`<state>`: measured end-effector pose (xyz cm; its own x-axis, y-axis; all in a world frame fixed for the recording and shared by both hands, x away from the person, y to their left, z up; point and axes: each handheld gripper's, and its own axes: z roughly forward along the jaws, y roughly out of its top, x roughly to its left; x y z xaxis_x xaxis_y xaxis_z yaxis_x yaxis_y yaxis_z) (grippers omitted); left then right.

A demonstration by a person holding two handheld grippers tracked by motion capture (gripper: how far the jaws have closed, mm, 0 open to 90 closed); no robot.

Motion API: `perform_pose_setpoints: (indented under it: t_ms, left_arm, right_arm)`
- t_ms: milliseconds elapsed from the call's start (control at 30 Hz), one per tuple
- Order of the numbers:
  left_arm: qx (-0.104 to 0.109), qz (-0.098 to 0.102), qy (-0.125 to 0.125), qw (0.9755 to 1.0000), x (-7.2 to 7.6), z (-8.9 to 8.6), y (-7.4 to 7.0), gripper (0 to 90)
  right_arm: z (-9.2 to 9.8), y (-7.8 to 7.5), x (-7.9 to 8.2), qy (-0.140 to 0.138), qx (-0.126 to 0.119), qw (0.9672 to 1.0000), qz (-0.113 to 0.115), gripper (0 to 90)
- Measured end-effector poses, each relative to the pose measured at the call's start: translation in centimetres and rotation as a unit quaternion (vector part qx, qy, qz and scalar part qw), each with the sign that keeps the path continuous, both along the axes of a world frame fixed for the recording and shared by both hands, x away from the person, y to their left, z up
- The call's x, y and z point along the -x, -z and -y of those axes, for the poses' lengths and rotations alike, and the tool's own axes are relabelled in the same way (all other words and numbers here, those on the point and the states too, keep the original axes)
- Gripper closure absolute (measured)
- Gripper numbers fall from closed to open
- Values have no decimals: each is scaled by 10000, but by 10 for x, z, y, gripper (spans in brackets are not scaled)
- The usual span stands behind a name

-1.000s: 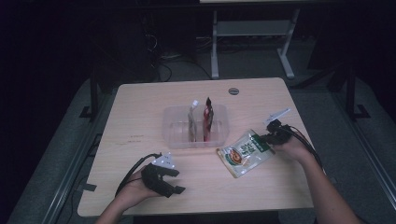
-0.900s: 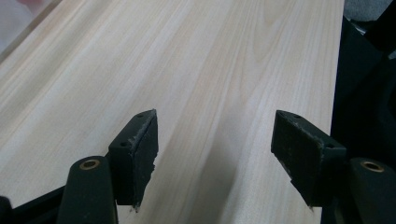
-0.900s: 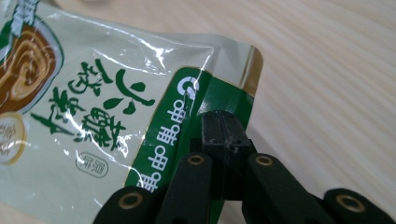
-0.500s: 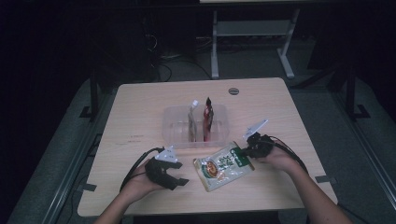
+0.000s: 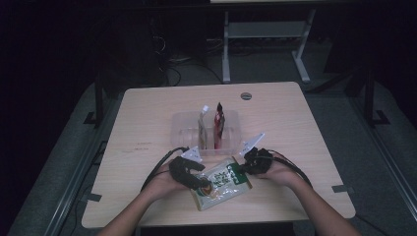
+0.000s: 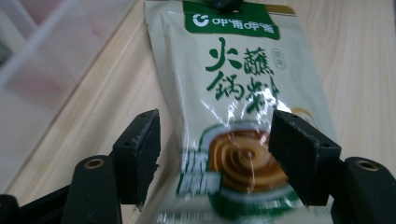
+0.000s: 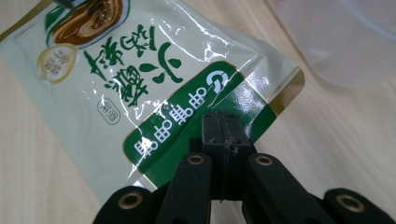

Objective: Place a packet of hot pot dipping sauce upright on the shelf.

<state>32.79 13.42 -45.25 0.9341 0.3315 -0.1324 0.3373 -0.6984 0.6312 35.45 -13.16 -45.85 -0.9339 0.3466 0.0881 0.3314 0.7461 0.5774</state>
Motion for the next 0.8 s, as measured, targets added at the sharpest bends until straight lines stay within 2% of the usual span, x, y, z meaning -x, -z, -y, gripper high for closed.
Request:
perform_pose_setpoints:
  t_ms: [167, 267, 367, 467, 533, 567, 700, 800]
  left_arm:
    - [-160, -42, 100, 9998, 2, 3, 4, 361]
    - [-155, -101, 81, 9998, 3, 1, 5, 362]
    - [-224, -13, 151, 9996, 4, -1, 4, 389]
    - [-383, 111, 133, 9991, 4, -3, 2, 494]
    - [-360, 61, 81, 9993, 4, -5, 2, 587]
    - [-326, 28, 60, 9994, 2, -6, 2, 628]
    - [-265, -142, 114, 9995, 0, -7, 3, 796]
    - [-233, -145, 149, 9995, 0, -7, 3, 851]
  right_arm:
    - [-10, 1, 6, -172, -24, 9998, 8, 900]
    - [-13, 1, 8, -224, -42, 9997, 23, 900]
    - [-13, 2, 9, -235, -112, 9997, -25, 900]
    - [-12, 1, 9, -212, -139, 9997, -46, 900]
    - [-11, 0, 9, -208, -204, 9996, -50, 898]
    - [-10, -1, 9, -197, -226, 9995, -42, 842]
    - [-4, -7, 9, 6, -368, 9993, -88, 734]
    - [2, -9, 7, 181, -486, 9985, -166, 633]
